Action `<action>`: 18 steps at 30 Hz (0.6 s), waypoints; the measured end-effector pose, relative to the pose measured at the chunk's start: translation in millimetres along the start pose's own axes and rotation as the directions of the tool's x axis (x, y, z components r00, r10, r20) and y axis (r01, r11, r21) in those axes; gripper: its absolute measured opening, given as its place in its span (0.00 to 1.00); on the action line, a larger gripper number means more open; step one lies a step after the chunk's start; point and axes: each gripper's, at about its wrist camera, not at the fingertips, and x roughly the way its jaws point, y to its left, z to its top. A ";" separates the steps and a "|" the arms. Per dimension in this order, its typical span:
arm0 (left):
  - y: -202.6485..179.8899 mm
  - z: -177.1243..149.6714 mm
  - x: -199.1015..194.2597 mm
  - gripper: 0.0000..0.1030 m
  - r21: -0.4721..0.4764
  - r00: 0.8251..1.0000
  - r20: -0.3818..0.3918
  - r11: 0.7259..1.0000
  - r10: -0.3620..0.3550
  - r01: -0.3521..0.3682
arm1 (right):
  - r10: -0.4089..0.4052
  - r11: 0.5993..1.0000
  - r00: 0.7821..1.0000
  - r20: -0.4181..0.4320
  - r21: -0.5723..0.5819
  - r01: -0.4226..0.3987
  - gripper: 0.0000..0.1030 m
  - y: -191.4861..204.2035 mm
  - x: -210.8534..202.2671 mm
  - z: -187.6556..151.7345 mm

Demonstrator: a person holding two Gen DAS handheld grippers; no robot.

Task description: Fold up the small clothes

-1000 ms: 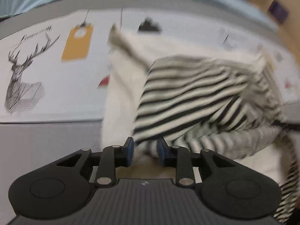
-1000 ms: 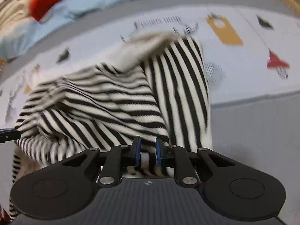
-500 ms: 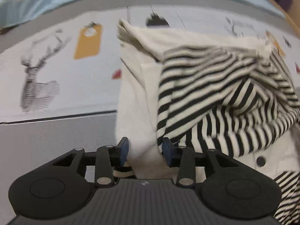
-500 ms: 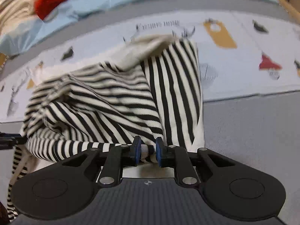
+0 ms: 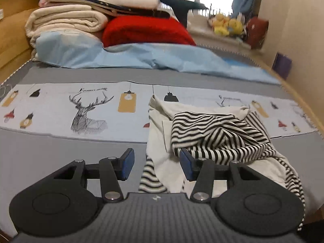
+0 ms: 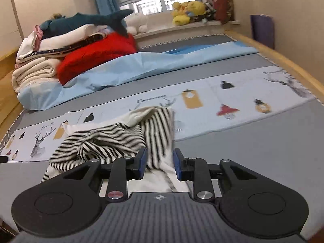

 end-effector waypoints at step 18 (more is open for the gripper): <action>43.4 -93.9 45.0 0.53 -0.303 0.918 -0.376 0.953 -0.124 0.005 | -0.008 0.982 0.941 -0.337 0.174 0.071 0.46 -24.4 14.5 -122.2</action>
